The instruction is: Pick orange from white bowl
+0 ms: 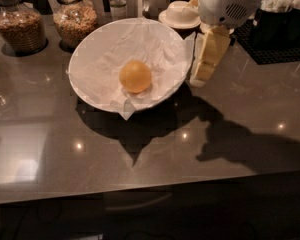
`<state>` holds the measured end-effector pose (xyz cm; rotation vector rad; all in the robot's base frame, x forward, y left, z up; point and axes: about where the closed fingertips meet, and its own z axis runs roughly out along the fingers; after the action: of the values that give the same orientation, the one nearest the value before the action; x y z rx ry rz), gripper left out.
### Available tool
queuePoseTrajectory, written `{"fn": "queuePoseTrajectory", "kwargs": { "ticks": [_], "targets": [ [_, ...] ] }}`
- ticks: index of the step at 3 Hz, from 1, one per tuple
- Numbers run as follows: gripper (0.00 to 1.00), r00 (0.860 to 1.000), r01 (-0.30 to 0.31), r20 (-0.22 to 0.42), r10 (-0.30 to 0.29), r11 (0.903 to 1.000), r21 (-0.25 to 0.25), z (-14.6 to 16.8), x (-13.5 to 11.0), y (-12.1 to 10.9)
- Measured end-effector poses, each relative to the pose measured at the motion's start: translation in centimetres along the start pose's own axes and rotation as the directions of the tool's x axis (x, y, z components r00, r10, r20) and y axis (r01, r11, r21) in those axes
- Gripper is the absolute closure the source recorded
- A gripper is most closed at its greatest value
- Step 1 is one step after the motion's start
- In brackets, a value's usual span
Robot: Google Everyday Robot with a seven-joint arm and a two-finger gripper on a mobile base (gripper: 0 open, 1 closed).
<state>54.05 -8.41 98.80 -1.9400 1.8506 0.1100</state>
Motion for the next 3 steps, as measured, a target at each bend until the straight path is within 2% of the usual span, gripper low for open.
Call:
{"fn": "queuePoseTrajectory", "kwargs": {
  "ticks": [1,2,3],
  "targets": [
    [0.0,0.999,0.002,0.054,-0.001,0.9997,-0.026,2.5,-2.0,-3.8],
    [0.0,0.994,0.018,0.104,-0.013,0.9988,-0.045,4.2,-4.3,-6.0],
    [0.0,0.994,0.018,0.108,-0.014,0.9992,-0.035,4.2,-4.5,-6.2]
  ]
}}
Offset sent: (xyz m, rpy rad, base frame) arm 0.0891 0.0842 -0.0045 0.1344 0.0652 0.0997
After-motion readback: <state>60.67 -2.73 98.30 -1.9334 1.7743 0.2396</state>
